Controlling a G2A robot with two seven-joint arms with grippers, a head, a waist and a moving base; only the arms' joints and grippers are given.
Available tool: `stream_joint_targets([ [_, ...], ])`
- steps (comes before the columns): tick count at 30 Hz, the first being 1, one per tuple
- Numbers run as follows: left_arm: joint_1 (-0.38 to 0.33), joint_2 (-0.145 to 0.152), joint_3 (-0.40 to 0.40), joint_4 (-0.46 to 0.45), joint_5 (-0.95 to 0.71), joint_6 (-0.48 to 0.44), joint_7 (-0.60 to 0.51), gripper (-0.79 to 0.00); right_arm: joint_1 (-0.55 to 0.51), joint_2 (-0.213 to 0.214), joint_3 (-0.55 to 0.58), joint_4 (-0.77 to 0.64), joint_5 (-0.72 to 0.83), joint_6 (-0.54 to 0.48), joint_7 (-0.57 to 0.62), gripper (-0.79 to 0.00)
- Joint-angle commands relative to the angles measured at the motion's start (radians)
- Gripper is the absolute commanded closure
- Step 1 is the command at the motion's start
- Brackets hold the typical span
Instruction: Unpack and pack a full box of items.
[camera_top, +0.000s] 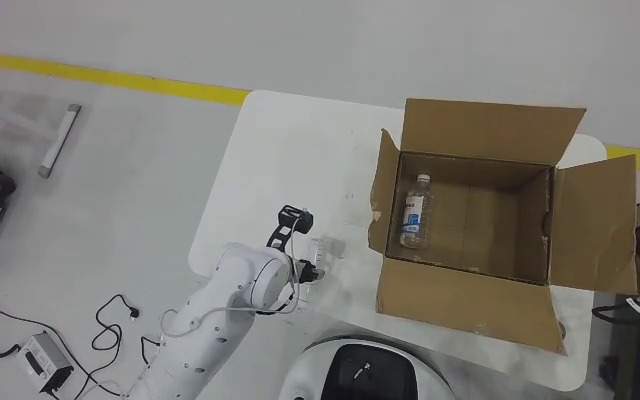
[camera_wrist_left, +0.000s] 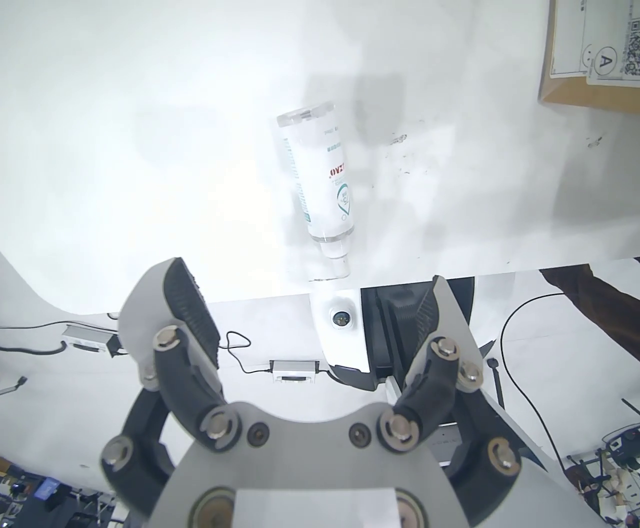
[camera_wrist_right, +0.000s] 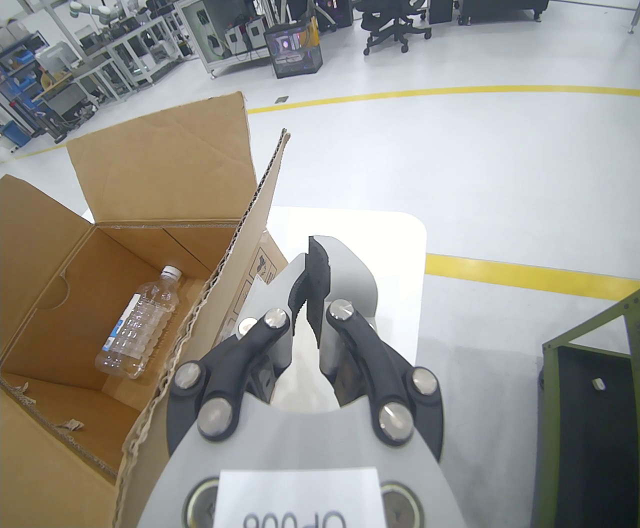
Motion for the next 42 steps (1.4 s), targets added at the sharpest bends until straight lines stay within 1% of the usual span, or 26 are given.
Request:
stream_joint_targets([
  [1, -0.004, -0.004, 0.008, 0.022, -0.007, 0.013, 0.014, -0.785, 0.0, 0.0, 0.0, 0.0, 0.0, 0.0, 0.0, 0.0],
  [8, -0.031, -0.02, 0.045, 0.095, -0.007, 0.053, 0.06, -0.785, 0.0, 0.0, 0.0, 0.0, 0.0, 0.0, 0.0, 0.0],
  [14, -0.041, -0.028, 0.054, 0.124, -0.022, 0.063, 0.084, -0.785, 0.0, 0.0, 0.0, 0.0, 0.0, 0.0, 0.0, 0.0],
  [23, -0.048, -0.034, 0.058, 0.141, 0.001, 0.056, 0.11, -0.785, 0.0, 0.0, 0.0, 0.0, 0.0, 0.0, 0.0, 0.0],
  [25, -0.051, -0.036, 0.062, 0.147, 0.005, 0.051, 0.112, -0.677, 0.0, 0.0, 0.0, 0.0, 0.0, 0.0, 0.0, 0.0],
  [26, -0.054, -0.037, 0.064, 0.149, 0.005, 0.05, 0.112, -0.677, 0.0, 0.0, 0.0, 0.0, 0.0, 0.0, 0.0, 0.0],
  [27, -0.057, -0.038, 0.067, 0.15, 0.005, 0.047, 0.112, -0.656, 0.0, 0.0, 0.0, 0.0, 0.0, 0.0, 0.0, 0.0],
  [30, -0.069, -0.042, 0.074, 0.156, 0.014, 0.042, 0.107, -0.683, 0.0, 0.0, 0.0, 0.0, 0.0, 0.0, 0.0, 0.0],
  [31, -0.073, -0.043, 0.075, 0.157, 0.012, 0.042, 0.106, -0.736, 0.0, 0.0, 0.0, 0.0, 0.0, 0.0, 0.0, 0.0],
  [35, -0.086, -0.049, 0.079, 0.167, 0.003, 0.036, 0.095, -0.776, 0.0, 0.0, 0.0, 0.0, 0.0, 0.0, 0.0, 0.0],
  [37, -0.091, -0.052, 0.085, 0.181, 0.001, 0.034, 0.099, -0.742, 0.0, 0.0, 0.0, 0.0, 0.0, 0.0, 0.0, 0.0],
  [39, -0.095, -0.055, 0.09, 0.201, -0.002, 0.032, 0.108, -0.727, 0.0, 0.0, 0.0, 0.0, 0.0, 0.0, 0.0, 0.0],
  [42, -0.101, -0.06, 0.096, 0.227, -0.011, 0.028, 0.119, -0.727, 0.0, 0.0, 0.0, 0.0, 0.0, 0.0, 0.0, 0.0],
])
